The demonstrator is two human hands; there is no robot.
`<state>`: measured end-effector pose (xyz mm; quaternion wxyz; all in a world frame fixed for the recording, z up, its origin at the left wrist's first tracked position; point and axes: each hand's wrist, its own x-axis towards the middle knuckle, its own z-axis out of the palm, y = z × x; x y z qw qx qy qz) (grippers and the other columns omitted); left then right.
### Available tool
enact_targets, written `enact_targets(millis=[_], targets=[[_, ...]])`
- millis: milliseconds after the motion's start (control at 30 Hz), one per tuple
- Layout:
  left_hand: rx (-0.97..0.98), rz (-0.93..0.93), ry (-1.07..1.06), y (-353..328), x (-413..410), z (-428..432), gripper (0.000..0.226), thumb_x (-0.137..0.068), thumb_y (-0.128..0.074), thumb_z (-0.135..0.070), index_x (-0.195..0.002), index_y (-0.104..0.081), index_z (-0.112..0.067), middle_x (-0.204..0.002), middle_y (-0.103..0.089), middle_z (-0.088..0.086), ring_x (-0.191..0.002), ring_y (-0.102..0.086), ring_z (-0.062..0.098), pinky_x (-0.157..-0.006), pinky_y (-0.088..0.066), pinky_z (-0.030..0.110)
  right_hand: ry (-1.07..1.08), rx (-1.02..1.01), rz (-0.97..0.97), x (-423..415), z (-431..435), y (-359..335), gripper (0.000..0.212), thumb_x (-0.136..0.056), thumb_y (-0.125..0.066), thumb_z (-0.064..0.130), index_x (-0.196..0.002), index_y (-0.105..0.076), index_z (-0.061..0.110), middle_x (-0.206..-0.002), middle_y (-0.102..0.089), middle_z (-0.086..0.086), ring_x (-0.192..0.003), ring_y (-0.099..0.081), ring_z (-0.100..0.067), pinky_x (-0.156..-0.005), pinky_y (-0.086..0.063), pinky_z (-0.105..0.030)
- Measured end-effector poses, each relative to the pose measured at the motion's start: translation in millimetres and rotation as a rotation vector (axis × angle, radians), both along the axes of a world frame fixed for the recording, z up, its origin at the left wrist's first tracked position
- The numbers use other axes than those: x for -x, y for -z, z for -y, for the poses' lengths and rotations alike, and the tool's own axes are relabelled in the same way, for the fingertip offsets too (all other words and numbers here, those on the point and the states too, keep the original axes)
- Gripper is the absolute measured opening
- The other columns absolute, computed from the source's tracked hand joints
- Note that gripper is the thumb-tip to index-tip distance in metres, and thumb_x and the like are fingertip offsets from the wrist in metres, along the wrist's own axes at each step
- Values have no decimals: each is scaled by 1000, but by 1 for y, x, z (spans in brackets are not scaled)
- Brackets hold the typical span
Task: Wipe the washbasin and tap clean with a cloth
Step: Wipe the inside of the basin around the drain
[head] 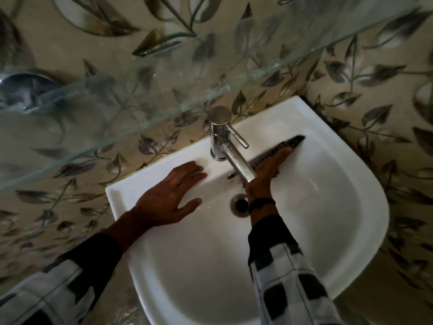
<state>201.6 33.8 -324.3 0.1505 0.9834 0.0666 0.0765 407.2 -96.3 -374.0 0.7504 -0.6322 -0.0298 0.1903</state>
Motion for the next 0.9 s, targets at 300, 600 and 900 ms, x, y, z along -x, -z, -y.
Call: enact_targets(millis=[300, 600, 900], targets=[[6, -3, 2, 2, -1, -1, 63, -100, -46, -50, -150, -42, -14, -156, -39, 6, -152, -23, 19, -123, -24, 34, 22, 46, 11, 0, 2, 18, 72, -109, -32, 8, -157, 11, 40, -166, 21, 3, -154, -4, -11, -121, -23, -59], [18, -16, 5, 1, -1, -1, 63, -101, -40, -53, -151, -41, -15, -157, -39, 6, -152, -22, 20, -123, -23, 35, 36, 127, 196, 19, 3, 0, 52, -112, -23, 32, -159, -3, 27, -167, -6, 3, -141, -27, 9, -122, -27, -31], [25, -15, 18, 0, -1, -2, 65, -100, -38, -55, -151, -41, -13, -157, -39, 8, -151, -25, 23, -123, -25, 41, -144, 256, 2, 55, 1, 34, 137, -48, -27, 106, -150, -34, 15, -124, -57, -5, -106, -62, -30, -98, -49, -55]])
